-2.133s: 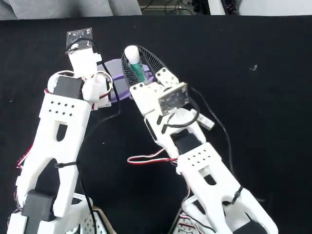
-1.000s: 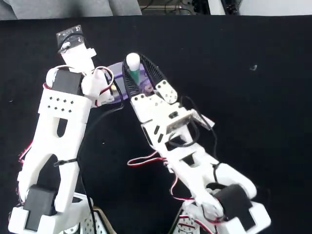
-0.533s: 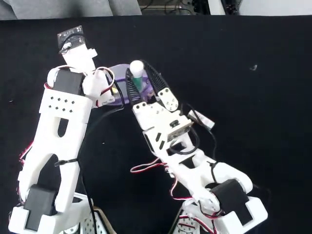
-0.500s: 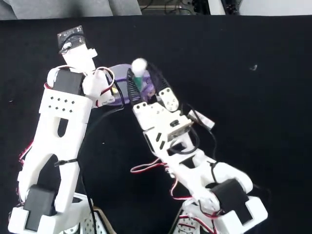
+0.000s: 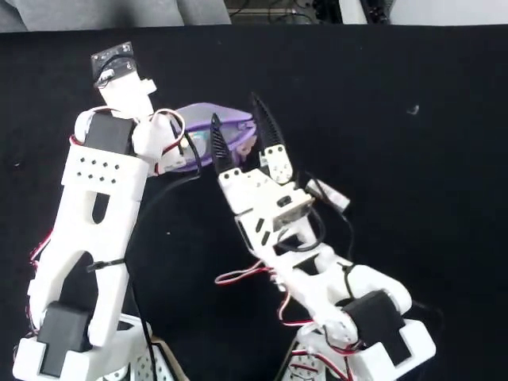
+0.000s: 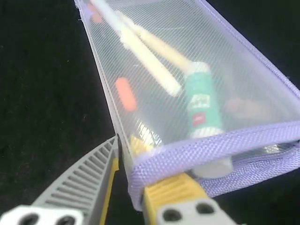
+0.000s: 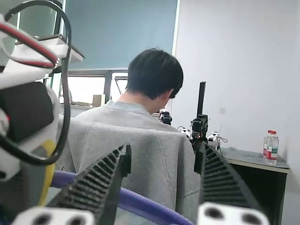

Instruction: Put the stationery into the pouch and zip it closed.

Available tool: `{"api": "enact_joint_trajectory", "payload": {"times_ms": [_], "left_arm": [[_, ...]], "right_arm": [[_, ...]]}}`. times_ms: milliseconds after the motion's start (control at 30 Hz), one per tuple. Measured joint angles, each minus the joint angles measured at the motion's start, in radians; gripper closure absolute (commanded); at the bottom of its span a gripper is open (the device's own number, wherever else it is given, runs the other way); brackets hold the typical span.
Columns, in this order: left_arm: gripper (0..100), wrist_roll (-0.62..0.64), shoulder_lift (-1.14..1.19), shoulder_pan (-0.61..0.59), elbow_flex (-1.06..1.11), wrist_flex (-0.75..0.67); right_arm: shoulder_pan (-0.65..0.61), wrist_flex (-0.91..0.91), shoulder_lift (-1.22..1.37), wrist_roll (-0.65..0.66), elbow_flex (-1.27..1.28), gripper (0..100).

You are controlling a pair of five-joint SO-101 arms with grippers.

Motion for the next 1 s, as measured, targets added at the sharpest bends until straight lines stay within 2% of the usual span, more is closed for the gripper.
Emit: {"api": "enact_joint_trajectory", "payload": {"times_ms": [167, 300, 467, 633, 867, 1000], "left_arm": [[97, 0.000, 0.000, 0.000, 0.000, 0.000], [97, 0.003, 0.002, 0.000, -0.026, 0.002], [97, 0.087, 0.006, -0.097, -0.135, 0.032], [97, 0.189, 0.008, -0.167, -0.287, 0.109], [97, 0.235, 0.008, -0.232, -0.408, 0.115], [97, 0.241, 0.029, -0.249, -0.364, 0.112]], "right_arm": [[0.000, 0.000, 0.000, 0.015, 0.000, 79.4], [0.000, 0.000, -0.028, 0.110, 0.011, 79.6], [0.034, 0.107, -0.157, 0.180, 0.023, 79.7], [0.140, 0.423, -0.322, 0.141, -0.037, 79.7], [0.252, 1.076, -0.482, 0.026, -0.281, 79.7], [0.250, 1.217, -0.486, 0.018, -0.322, 79.7]]}}
